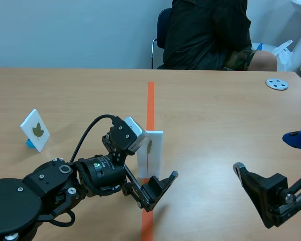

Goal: Sort the leaf by its shape. The table is split by an orange tape line. A compound leaf with several leaflets goes to the left side, a simple leaf with one blade goes to the right side. Return to the home posture when a red brick is placed on the table.

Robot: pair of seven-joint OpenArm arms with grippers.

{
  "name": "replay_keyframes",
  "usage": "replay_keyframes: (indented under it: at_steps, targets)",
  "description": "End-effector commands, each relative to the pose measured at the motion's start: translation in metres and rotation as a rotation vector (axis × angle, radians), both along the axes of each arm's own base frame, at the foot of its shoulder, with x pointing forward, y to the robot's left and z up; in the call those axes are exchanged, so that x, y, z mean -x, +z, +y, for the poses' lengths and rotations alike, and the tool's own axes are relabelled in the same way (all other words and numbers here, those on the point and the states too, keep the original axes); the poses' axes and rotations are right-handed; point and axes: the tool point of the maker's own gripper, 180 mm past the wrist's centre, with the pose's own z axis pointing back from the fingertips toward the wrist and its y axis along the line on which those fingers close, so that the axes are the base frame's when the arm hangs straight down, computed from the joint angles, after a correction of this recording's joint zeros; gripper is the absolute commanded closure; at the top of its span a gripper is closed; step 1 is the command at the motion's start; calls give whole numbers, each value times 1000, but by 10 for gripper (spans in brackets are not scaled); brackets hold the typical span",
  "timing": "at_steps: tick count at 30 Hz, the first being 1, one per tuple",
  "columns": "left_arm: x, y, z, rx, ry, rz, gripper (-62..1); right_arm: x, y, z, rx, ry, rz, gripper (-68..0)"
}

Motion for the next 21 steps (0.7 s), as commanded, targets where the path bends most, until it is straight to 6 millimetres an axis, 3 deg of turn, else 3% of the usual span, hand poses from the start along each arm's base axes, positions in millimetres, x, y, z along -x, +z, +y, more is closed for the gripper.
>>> replay_keyframes:
  at_steps: [1, 7, 21]
  targets:
    - [-7, 10, 0, 21, 12, -30, -623, -4, 9, 3, -6, 9, -31, -679]
    - [-8, 5, 6, 3, 24, -28, -500, -4, 9, 2, -5, 8, -29, -679]
    - [-8, 5, 6, 3, 24, -28, -104, -4, 9, 2, -5, 8, -28, -679]
